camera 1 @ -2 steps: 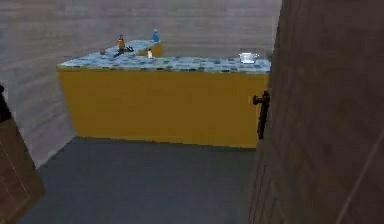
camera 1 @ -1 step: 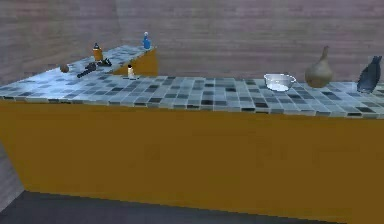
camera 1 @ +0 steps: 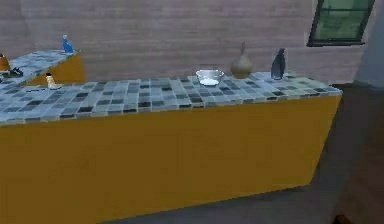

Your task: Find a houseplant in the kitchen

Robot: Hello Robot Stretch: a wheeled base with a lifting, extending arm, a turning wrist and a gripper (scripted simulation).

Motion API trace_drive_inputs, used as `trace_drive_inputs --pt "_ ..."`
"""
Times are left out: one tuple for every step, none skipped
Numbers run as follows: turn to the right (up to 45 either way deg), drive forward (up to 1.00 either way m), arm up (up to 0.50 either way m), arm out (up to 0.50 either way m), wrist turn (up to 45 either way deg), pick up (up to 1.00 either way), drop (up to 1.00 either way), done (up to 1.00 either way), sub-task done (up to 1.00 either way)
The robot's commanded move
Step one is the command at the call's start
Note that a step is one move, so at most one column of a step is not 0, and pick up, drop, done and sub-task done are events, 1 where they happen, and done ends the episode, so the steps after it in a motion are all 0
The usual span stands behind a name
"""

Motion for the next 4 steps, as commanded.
trace_drive_inputs --pt "0.0 0.55 0.0 0.0 0.0 0.0 0.0 0.0 0.0" --pt "45.0 0.0 0.0 0.0 0.0 0.0 0.0 0.0 0.0" --pt "21.0 0.0 0.0 0.0 0.0 0.0 0.0 0.0 0.0" --pt "0.0 0.55 0.0 0.0 0.0 0.0 0.0 0.0 0.0"
